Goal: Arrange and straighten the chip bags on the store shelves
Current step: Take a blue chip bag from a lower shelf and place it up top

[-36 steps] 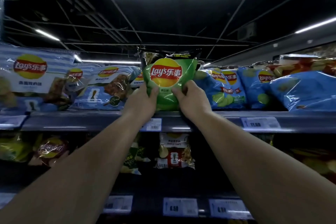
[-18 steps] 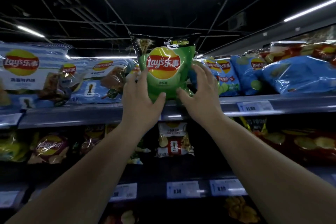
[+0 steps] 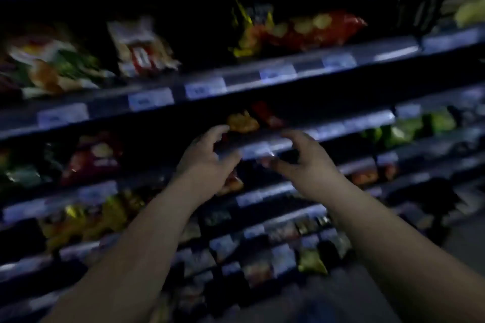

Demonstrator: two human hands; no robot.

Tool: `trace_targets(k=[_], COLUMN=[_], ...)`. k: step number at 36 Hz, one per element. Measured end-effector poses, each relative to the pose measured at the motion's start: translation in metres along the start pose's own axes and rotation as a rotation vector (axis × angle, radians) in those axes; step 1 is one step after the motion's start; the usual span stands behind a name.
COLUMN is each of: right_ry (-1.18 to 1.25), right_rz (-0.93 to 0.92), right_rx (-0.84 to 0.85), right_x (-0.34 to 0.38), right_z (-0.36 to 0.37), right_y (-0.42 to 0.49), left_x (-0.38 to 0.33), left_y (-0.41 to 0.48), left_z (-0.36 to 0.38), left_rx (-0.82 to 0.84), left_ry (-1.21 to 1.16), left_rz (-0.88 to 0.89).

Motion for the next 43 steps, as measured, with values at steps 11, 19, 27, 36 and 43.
trace_targets(k=[11,19,27,36,43], right_ry=[-0.187,-0.086,-0.091,-0.084,-0.035], right_rz=[0.623,0.956,1.057,1.207,1.28], right_rx=[0.226,0.254,0.167,0.182,0.21], right_x=[-0.239,-0.335,-0.424,-0.596,-0.734], right_z=[-0.056,-0.036,0.039,0.171,0.274], right_y=[-0.187,-0.255,-0.259,-0.269,-0.308], left_x=[0.06,0.105,0.209,0.359,0.479], left_y=[-0.17,-0.22,-0.221,-0.221,-0.249], left_z=[0.229,0.312,0.387,0.512,0.625], left_rx=[0.564,0.753,0.883,0.902,0.89], left_ry=[-0.004,0.021,0.046,0.07,0.139], left_rz=[-0.491,-0.632,-0.807,-0.871,-0.869])
Point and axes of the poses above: each hand's wrist, its own y-axis towards the middle knuckle, its own z-axis out of the palm, x = y × z, the point moved 4 cm from there along y, towards the middle knuckle, and after that the axes turned 10 degrees about -x, right-handed, at the moved point
